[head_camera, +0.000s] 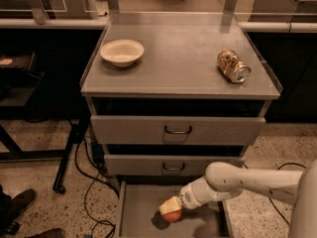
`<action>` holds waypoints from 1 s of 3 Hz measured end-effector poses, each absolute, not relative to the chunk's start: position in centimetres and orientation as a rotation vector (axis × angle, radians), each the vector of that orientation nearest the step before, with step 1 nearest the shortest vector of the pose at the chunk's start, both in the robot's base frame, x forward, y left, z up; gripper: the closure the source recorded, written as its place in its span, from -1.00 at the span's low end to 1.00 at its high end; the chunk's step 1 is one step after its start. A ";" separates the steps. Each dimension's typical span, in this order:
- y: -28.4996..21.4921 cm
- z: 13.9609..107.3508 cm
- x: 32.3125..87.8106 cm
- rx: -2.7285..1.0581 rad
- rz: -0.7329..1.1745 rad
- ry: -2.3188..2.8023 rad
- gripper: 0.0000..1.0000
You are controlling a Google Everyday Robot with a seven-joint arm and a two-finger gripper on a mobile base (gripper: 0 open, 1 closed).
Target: Place apple into bottom drawer
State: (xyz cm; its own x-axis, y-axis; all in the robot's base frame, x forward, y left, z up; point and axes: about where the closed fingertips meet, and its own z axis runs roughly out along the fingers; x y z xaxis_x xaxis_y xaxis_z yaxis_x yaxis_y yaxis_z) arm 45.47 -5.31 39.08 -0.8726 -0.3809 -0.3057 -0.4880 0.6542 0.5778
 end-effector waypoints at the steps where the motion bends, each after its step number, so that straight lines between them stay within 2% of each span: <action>1: -4.8 35.1 46.5 -0.506 1.110 2.664 1.00; 3: -4.6 30.6 46.8 -0.361 1.171 2.649 1.00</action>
Offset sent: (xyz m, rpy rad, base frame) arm 0.0279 -0.0021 -0.1265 0.1874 0.0625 -0.3296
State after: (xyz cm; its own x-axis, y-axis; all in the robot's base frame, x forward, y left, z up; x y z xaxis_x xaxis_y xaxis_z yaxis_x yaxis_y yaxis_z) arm 46.83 -4.59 30.62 -0.9451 -0.1333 -0.2984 -0.3104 0.6519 0.6918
